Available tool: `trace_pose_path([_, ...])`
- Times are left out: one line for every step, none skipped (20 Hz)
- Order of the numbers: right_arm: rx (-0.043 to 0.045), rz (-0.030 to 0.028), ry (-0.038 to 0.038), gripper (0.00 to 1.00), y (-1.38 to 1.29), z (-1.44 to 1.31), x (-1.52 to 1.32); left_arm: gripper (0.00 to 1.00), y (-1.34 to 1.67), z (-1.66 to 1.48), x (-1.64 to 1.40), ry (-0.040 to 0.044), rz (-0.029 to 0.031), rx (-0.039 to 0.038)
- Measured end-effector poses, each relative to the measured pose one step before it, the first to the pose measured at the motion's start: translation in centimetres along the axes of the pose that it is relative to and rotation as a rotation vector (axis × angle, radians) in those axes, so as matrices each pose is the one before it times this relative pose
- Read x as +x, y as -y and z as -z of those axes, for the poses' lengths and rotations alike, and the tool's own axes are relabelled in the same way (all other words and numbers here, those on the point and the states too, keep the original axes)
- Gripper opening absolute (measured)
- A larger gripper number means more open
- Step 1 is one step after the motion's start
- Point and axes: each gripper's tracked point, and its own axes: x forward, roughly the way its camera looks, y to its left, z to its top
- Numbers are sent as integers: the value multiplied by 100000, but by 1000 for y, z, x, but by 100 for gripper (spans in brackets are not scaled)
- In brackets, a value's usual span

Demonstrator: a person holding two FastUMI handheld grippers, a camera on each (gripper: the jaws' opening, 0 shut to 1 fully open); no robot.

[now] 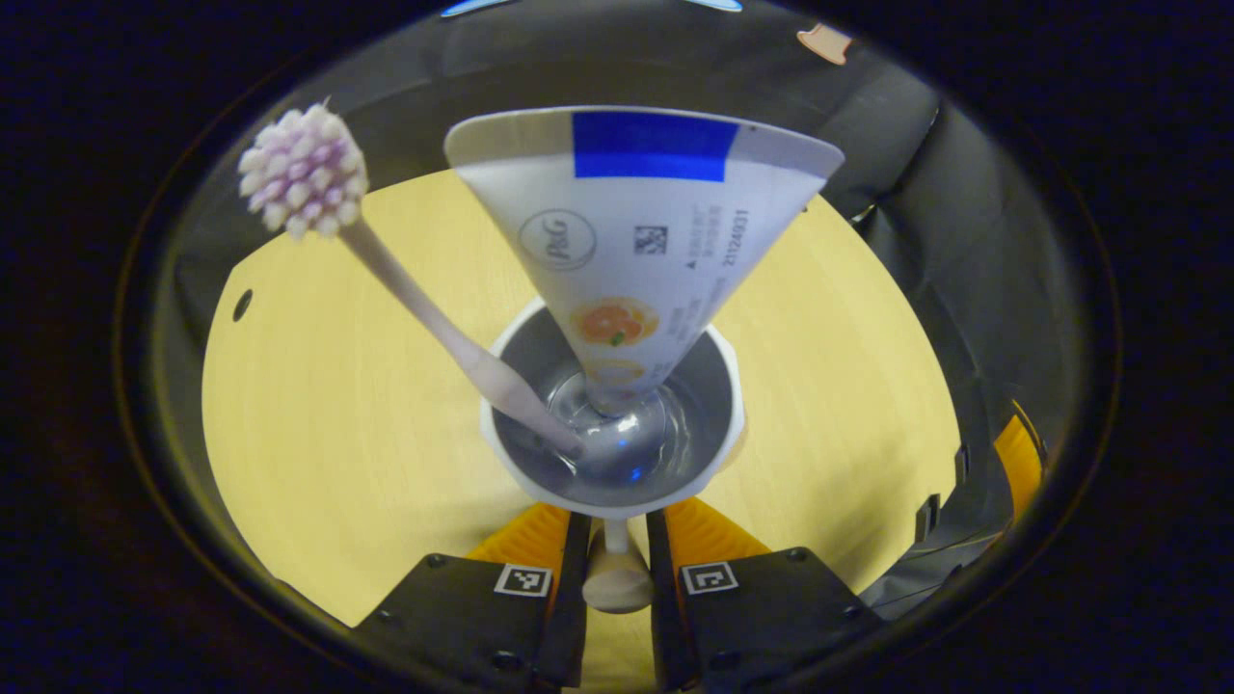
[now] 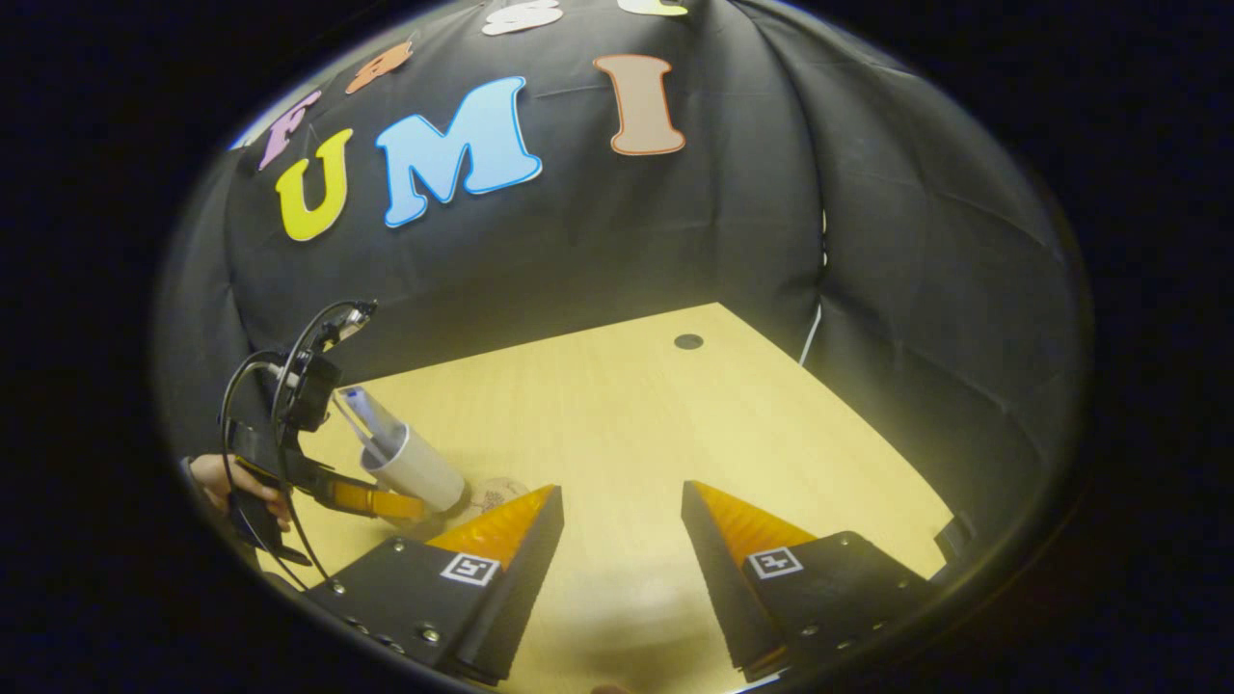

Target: Put the toothbrush and toothpaste on the desktop into the cup, then pick up the cup and place it on the coaster on the desktop.

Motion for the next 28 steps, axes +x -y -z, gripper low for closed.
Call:
trace_pose_path([579,395,-42,78,386,60,-47,34,1060,-131,396,-127,705,762])
trace_pose_path([798,418,-94,78,348,135,-71,34,885,-189,358,16,652,810])
trace_pose_path([952,307,-292,78,348,18,-28,34,798,-136,382,-135,542,750])
trace_pose_path([895,303,-234,78,414,65,-162,34,638,-115,225,-256,491,719])
trace_pose_path([781,328,39,78,331,8,22,34,793,-134,343,-103,511,747])
trace_pose_path([590,356,130,78,400,139,-94,34,529,-184,304,-182,41,669])
trace_pose_path([373,338,-68,78,361,119,-70,34,298,-290,285,-239,-733,950])
trace_pose_path([316,264,-2,78,216,-62,-80,35,131,-350,247,-107,-1079,951])
trace_pose_path([279,236,-15,78,323,-70,-18,34,345,322,10,-303,-891,772])
trace_pose_path([317,208,-136,78,236,109,-13,35,170,-55,-59,-616,-779,597])
trace_pose_path([243,116,-34,78,180,-12,81,35,-358,398,201,-775,-615,271])
trace_pose_path([149,104,-58,78,264,0,-100,35,22,354,90,-917,-494,115])
trace_pose_path([81,5,112,78,169,-130,-2,35,169,350,61,-904,-330,38])
trace_pose_path([36,-61,88,78,97,37,75,35,-67,234,34,-1288,-451,-15])
trace_pose_path([-40,-315,-127,78,-10,21,80,34,-26,230,157,-1023,-688,-224])
trace_pose_path([-137,-415,-151,78,-24,26,34,36,-209,-304,-59,68,-769,18])
trace_pose_path([-230,-402,-74,78,-3,-75,-33,34,36,-36,641,-155,-714,605])
trace_pose_path([-379,-571,-73,78,-77,80,71,35,30,-114,163,-144,-615,326])
trace_pose_path([-563,-553,50,78,-58,-65,-78,35,0,51,-16,-243,-737,473])
trace_pose_path([-828,-505,-92,78,-128,70,-26,35,100,-103,183,30,-465,297])
trace_pose_path([-1005,-484,-105,78,-31,-15,-45,34,21,92,-82,65,-360,54])
trace_pose_path([-944,-479,-94,78,-155,23,7,36,-39,88,-181,-24,123,594])
trace_pose_path([-773,-654,-73,78,-173,-12,-73,35,46,-40,-56,479,245,279])
trace_pose_path([-765,-603,6,78,-144,-106,-103,36,138,-176,-256,1168,800,154])
trace_pose_path([-723,-621,28,78,-191,-186,-65,39,98,54,-297,785,436,321])
trace_pose_path([-653,-628,152,78,-201,-42,-58,39,46,-46,-211,756,208,487])
trace_pose_path([-596,-667,141,78,-266,-240,-94,39,343,13,-226,870,958,-169])
trace_pose_path([-521,-637,46,78,-243,-78,-73,39,274,120,-346,474,969,-101])
